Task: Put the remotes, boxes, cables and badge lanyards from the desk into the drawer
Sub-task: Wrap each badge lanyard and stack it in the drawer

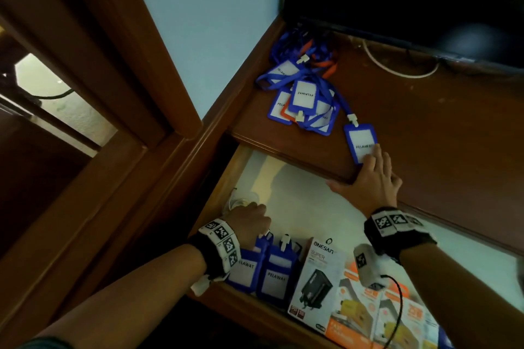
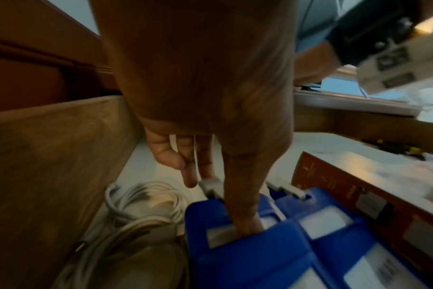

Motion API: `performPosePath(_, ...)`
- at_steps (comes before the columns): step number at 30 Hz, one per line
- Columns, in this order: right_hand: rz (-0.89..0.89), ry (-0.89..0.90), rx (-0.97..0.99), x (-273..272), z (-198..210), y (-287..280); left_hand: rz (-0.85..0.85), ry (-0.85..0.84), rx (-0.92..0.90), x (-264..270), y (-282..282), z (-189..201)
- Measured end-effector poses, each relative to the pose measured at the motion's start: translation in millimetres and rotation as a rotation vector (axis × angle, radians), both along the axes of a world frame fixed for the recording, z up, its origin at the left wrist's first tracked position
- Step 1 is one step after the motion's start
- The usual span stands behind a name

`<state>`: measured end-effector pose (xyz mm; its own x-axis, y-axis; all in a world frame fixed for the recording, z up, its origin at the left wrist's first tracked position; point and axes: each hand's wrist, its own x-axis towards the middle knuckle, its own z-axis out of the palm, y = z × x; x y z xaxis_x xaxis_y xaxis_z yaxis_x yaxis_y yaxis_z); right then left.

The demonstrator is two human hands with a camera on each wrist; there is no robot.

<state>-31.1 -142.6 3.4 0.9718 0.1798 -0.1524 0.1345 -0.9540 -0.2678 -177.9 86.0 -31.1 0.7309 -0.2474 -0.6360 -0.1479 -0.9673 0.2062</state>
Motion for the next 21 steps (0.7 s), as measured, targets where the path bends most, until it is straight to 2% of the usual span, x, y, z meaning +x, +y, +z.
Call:
performPosePath(3, 0.060, -0.028, -0.115, -12.9, 0.2, -24.0, 0.174, -0.044, -0.095, 3.4, -3.9, 2.4)
performPosePath(7, 0.035, -0.114, -0.037, -27.6, 3.8, -55.4, 0.435, -0.181, -0.361, 14.5, -26.0, 14.5)
performPosePath(10, 0.011, -0.121, 0.052, -36.3, 2.6, -77.3, 0.483, -0.409, -0.434, 30.9, -44.9, 27.4)
performPosePath(12, -0.034, -0.133, 0.124, -38.9, 5.0, -88.9, 0.473, -0.599, -0.405, 48.4, -52.3, 35.2)
performPosePath(14, -0.087, -0.158, 0.196, -40.7, 14.0, -96.1, 0.430, -0.673, -0.361, 66.8, -55.3, 42.2)
performPosePath(17, -0.216, -0.191, 0.327, -39.4, 27.5, -108.5, 0.386, -0.596, -0.227, 93.2, -58.2, 47.2)
performPosePath(21, -0.471, -0.115, 0.528, -40.2, 32.7, -143.1, 0.400, -0.394, -0.094, 122.4, -59.8, 49.3)
